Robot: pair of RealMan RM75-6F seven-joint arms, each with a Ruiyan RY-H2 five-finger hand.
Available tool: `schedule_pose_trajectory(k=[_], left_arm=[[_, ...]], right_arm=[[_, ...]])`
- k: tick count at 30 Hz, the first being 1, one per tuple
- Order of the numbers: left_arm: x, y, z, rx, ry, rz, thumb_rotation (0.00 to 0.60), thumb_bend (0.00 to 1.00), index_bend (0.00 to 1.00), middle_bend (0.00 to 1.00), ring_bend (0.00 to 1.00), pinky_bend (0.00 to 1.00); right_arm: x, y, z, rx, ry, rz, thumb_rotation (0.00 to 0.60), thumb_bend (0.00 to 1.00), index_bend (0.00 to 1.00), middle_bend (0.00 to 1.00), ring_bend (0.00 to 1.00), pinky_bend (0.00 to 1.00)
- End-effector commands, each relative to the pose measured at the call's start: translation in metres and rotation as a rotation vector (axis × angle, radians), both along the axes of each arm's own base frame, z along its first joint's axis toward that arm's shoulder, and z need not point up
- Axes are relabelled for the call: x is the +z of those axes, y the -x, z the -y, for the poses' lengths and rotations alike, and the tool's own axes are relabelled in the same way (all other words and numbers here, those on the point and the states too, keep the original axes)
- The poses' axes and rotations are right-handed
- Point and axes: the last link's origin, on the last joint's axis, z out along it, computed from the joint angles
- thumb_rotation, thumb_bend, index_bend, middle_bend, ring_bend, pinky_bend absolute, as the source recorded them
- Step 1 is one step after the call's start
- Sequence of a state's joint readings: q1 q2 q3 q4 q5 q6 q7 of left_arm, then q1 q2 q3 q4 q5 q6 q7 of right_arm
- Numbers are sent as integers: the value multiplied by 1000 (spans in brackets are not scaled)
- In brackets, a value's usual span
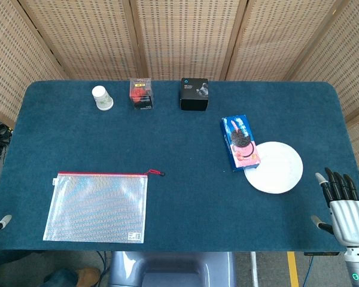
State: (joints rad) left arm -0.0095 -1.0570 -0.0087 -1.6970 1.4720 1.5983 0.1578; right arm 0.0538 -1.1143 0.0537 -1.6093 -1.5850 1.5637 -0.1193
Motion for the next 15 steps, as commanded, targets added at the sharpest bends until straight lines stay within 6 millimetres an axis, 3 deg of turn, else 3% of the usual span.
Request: schedule_pose_trajectory(k=[1,5,6,8,9,10,12,15], left_arm=[[-1,0,-1,-1,6,2,600,0,0,0,0,0],[-5,-2,-5,-9,26,12,600,0,0,20,19,3],[-7,-4,-9,-13,36,16,600,0,0,141,139,80],[-10,-8,-15,-28,45,21,600,0,0,449,459,375],[-14,-14,-23,-56,54,29,600,0,0,617,639,596],[-20,-19,-31,-77,79,42,600,0,0,703,735,760],[-35,-37,-55,-142,161,62,600,0,0,801,831,931],[-55,-60,-91,-184,286,28,600,0,23,902,917,1000]], right_arm=[[0,0,0,-1,-1,3,600,0,86,0,0,0],[1,1,0,-3,-4,4,600,0,86,0,0,0],[1,1,0,-5,-3,4,600,0,86,0,0,0],[2,2,1,-9,-1,6,600,0,86,0,0,0],[2,2,1,-12,0,7,600,0,86,0,0,0],[2,3,1,-15,2,8,600,0,86,0,0,0],[4,4,3,-22,10,14,600,0,87,0,0,0],[4,3,4,-31,-2,42,600,0,86,0,0,0]])
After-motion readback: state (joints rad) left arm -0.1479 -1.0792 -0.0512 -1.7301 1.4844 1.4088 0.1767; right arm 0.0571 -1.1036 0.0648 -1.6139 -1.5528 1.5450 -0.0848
